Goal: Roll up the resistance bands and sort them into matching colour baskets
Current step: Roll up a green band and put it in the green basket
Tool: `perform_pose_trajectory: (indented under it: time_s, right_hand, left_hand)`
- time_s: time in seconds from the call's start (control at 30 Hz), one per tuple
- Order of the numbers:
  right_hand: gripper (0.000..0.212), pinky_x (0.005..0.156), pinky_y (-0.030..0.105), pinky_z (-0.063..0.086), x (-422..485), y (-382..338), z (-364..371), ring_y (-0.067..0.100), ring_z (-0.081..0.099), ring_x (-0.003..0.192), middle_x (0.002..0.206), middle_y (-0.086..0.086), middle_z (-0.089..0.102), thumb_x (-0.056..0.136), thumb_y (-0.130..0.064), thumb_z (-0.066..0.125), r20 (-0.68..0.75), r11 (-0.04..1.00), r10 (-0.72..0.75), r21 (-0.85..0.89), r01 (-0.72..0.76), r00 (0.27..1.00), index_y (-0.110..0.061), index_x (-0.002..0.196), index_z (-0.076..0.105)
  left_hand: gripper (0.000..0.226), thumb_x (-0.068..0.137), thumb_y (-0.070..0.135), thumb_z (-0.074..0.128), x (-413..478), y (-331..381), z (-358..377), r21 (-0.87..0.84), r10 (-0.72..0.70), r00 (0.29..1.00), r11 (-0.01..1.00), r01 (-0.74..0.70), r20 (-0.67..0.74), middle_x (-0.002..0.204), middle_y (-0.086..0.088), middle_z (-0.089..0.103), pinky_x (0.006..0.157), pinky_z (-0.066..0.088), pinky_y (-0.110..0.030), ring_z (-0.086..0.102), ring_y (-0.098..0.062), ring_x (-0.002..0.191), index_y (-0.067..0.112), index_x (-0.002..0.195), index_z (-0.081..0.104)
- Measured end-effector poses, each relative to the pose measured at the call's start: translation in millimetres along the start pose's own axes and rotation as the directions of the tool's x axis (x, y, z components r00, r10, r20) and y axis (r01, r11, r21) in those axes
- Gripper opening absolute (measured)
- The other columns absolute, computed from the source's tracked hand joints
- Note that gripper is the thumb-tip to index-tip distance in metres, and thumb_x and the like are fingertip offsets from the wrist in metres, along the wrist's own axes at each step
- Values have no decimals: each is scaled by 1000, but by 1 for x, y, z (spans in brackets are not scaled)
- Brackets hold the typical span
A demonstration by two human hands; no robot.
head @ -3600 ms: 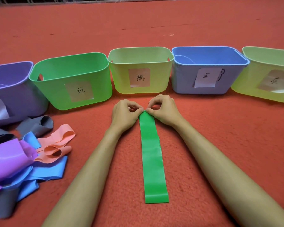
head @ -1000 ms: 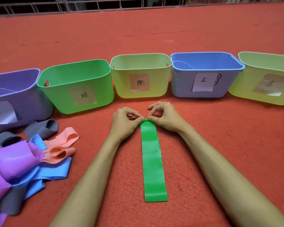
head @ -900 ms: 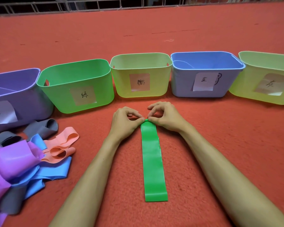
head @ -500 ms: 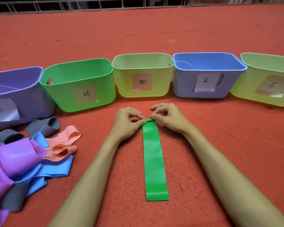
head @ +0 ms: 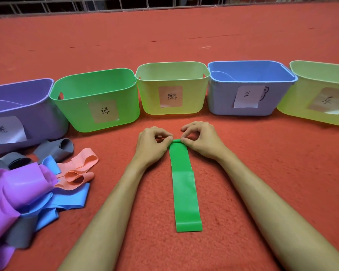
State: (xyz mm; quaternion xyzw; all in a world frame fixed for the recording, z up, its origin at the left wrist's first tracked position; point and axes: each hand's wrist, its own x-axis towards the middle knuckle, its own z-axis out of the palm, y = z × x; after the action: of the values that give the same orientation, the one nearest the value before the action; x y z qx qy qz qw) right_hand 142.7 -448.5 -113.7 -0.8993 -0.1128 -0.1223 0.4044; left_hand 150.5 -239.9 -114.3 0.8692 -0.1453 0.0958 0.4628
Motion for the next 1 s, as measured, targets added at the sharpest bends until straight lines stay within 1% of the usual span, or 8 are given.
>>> perform_pose_trajectory:
  time_s: [0.1,0.23,0.3,0.4,0.57,0.73,0.9,1.0]
  right_hand:
    - [9,91,5,37,0,-1,0,6,66,104,107,-5,75,78,-17,85,1,1000,-3,-1,3,1000,-26,78,80]
    - [12,87,0,34,0,-2,-3,5,65,104,110,-5,75,77,-16,85,17,1000,-2,-6,2,1000,-26,77,79]
    - [12,87,-1,33,0,-1,-3,5,65,104,111,-5,74,76,-17,85,20,1000,2,-6,-1,1000,-26,77,78]
    - [11,90,2,34,0,-1,-4,5,65,106,111,-6,74,77,-17,85,31,1000,-6,0,6,1000,-26,78,78]
    - [5,91,23,47,2,1,-4,7,67,104,106,-2,75,85,-15,78,3,994,31,109,-31,1000,-17,82,81]
    - [7,93,21,46,1,2,-6,4,67,104,108,-3,75,82,-15,81,25,998,24,62,-26,999,-22,80,82]
    - [10,92,20,49,1,2,-8,7,67,107,111,-1,74,79,-14,85,55,997,16,72,-20,998,-23,79,81]
    - [17,88,14,49,0,1,-9,7,68,107,112,0,74,79,-12,84,70,996,6,88,-12,998,-28,77,79]
  left_hand:
    - [10,91,24,73,-1,-4,2,24,-8,1000,1000,9,-28,90,8,74,73,44,-17,65,-2,83,24,87,83]
    - [7,88,30,75,-4,-11,2,75,28,999,997,-26,-25,92,12,73,88,56,-39,67,-11,93,29,87,82]
    - [5,88,29,77,-4,-11,2,76,36,999,997,-33,-35,91,13,73,89,57,-42,68,-12,92,29,85,81]
    - [5,88,27,78,-4,-9,3,81,51,998,996,-47,-39,91,12,73,88,57,-42,67,-11,91,30,83,79]
    - [6,88,26,77,-6,-10,2,101,73,997,992,-71,-23,92,11,72,87,58,-43,67,-15,93,30,84,78]
    - [6,86,23,77,-9,-4,0,95,79,997,992,-77,-17,89,11,72,85,58,-39,67,-13,90,28,83,79]
    - [8,82,14,80,-10,2,-4,18,53,999,998,-53,-6,89,7,74,83,60,-26,70,-2,82,23,83,81]
    - [3,84,21,80,-10,2,-3,23,53,999,998,-53,-11,89,10,74,85,59,-30,69,-3,86,22,84,82]
